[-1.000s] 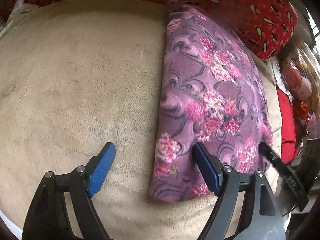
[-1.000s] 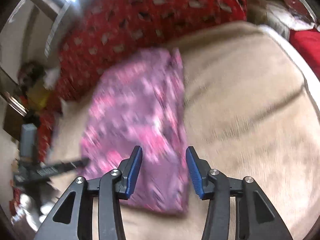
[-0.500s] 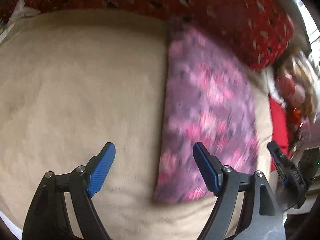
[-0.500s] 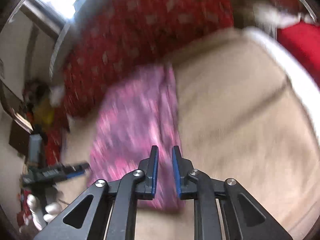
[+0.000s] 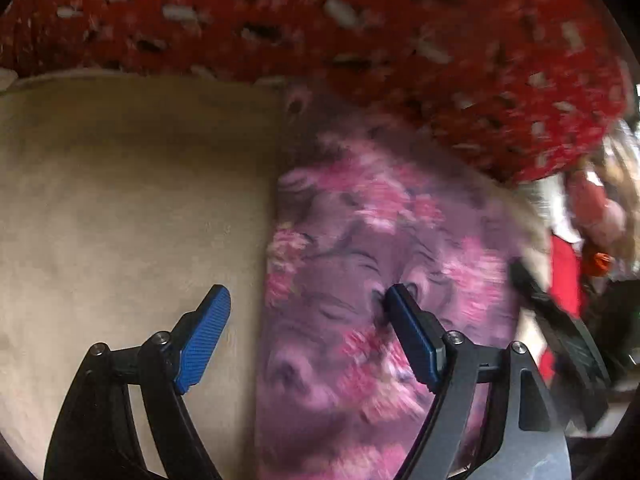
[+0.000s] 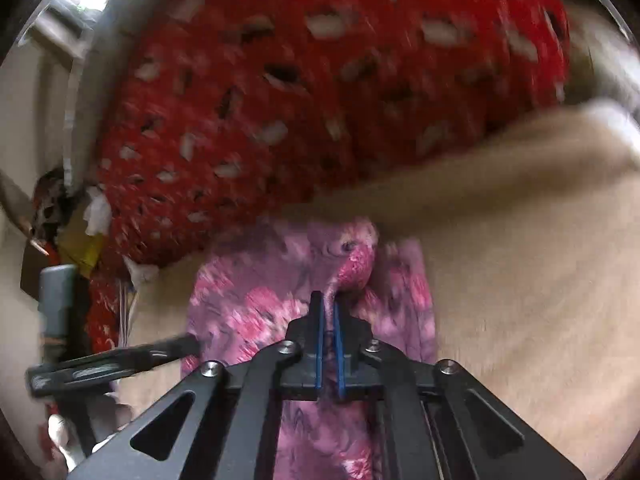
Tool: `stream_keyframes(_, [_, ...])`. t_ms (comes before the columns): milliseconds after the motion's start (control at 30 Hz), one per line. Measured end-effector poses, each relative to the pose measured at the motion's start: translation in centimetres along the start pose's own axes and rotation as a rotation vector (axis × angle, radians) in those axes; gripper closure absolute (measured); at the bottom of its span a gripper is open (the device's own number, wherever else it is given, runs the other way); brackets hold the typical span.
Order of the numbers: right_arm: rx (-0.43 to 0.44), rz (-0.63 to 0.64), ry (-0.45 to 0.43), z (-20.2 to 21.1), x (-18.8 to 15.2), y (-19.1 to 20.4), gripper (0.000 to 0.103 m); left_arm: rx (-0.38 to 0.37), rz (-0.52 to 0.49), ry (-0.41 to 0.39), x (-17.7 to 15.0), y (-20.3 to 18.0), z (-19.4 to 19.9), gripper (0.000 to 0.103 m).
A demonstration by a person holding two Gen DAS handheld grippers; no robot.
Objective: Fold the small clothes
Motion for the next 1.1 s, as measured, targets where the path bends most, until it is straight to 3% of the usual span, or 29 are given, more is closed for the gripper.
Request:
stream_keyframes(67, [-0.053, -0.029, -0.011, 0.1, -0.5, -2.1, 0.099, -0.007, 0.013, 0.021, 0.2, -0.2, -1.4, 0.015])
stream_keyframes(100, [-0.088, -0.063, 0.070, -0.9, -1.8, -3.9, 0.099, -0.014, 0.026, 0.015, 0.3, -0.2, -1.1, 0.015])
stream_keyframes(133, [-0.084, -0.058, 0.074, -1.1, -1.8, -4.1, 0.099, -0.027, 0.027, 0.012, 0.2, -0.2, -0.5, 0.016])
stream_keyframes(267, [-0.074, 0.059, -0.002, 2.1, -1.3, -0.4, 0.092, -0.072, 0.020, -0.056, -1.1, 1.0, 3.3, 0.016])
stream_keyframes(333, [-0.008, 0.130, -0.027, 3.3, -1.8, 2.1, 0.091, -0.035, 0.032, -0.110, -2.6, 2.3, 4.6, 0.016])
stream_keyframes(400, [-0.012, 0.208, -0.024, 3.7, -3.5, 3.4, 0.085, 0.013, 0.043, -0.127, -4.1, 3.3, 4.0, 0.016])
stream_keyframes(433, [-0.033, 0.226, 0.008, 2.8, -4.3, 3.3, 0.076, 0.041, 0.026, -0.081, -5.0, 3.3, 2.5, 0.015])
stream_keyframes(500, [-0.138, 0.189, 0.169, -0.1, -7.0, 0.8, 0.075, 0.039, 0.012, -0.020, -5.9, 3.0, 1.2, 0.015])
stream_keyframes(700, [-0.041, 0.165, 0.050, 5.1, -7.8, 3.9, 0.072, -0.007, 0.019, -0.104, -8.5, 3.9, 5.7, 0.015])
stream_keyframes(767, [-0.042, 0.171, 0.057, 5.9, -9.4, 3.9, 0.069, 0.024, -0.008, -0.099, -10.3, 3.3, 5.2, 0.015])
stream_keyframes(867, [-0.143, 0.206, 0.161, 4.0, -12.1, 2.5, 0.069, 0.098, -0.059, -0.048, -12.4, 2.6, 2.9, 0.015])
stream_keyframes(967, [-0.157, 0.224, 0.135, 5.2, -12.3, 3.5, 0.069, 0.100, -0.061, -0.062, -13.4, 2.6, 3.1, 0.015])
stream_keyframes(1100, [-0.101, 0.210, 0.062, 7.9, -12.9, 4.4, 0.064, 0.100, -0.058, -0.053, -14.4, 2.7, 2.9, 0.015])
Point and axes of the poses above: each gripper's, at about its wrist camera, not at the fingertips, and z roughly against the way its jaws point, y to its left, x to its top, the point moved 7 cm from there along -z, roughly the way its jaws point, and after that the axes turned 13 degrees about x, right-handed, at the moved point
